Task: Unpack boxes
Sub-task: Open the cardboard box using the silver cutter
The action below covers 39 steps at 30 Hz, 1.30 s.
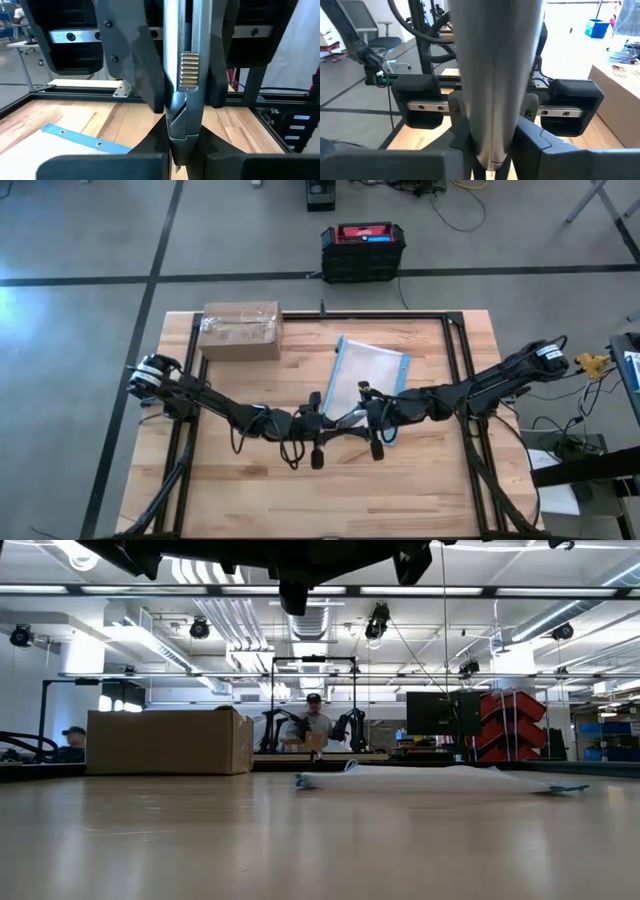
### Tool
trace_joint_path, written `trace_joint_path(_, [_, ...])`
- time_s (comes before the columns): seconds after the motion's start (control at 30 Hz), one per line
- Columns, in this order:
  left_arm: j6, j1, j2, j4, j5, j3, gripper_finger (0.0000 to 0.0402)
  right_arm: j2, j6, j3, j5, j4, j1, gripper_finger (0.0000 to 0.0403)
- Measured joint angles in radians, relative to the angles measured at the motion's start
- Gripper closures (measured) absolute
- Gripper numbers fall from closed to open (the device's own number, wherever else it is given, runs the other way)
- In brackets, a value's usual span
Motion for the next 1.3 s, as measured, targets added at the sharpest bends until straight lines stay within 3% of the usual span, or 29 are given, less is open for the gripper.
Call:
trace_joint_path(0.2, [-0.004,-0.003,0.0,0.008,-0.005,-0.001,0.0401,0.0,0.0,0.004,0.005,0.001,-0.001,0.0343])
trace_joint_path(0.47, [-0.003,-0.003,0.0,0.036,0.0,-0.001,0.0401,0.0,0.01,0.007,0.015,0.002,-0.002,0.0276])
trace_joint_path(0.6, [0.002,-0.003,0.0,0.036,0.0,-0.001,0.0401,0.0,0.01,0.009,0.026,0.002,-0.002,0.0262])
trace_joint_path(1.07, [0.004,-0.002,0.0,0.052,-0.007,-0.001,0.0401,0.0,0.011,0.01,0.031,0.001,-0.001,0.0339])
trace_joint_path(1.3, [0.005,0.001,0.0,0.046,-0.007,-0.001,0.0402,0.0,0.011,0.01,0.032,-0.005,-0.001,0.0315])
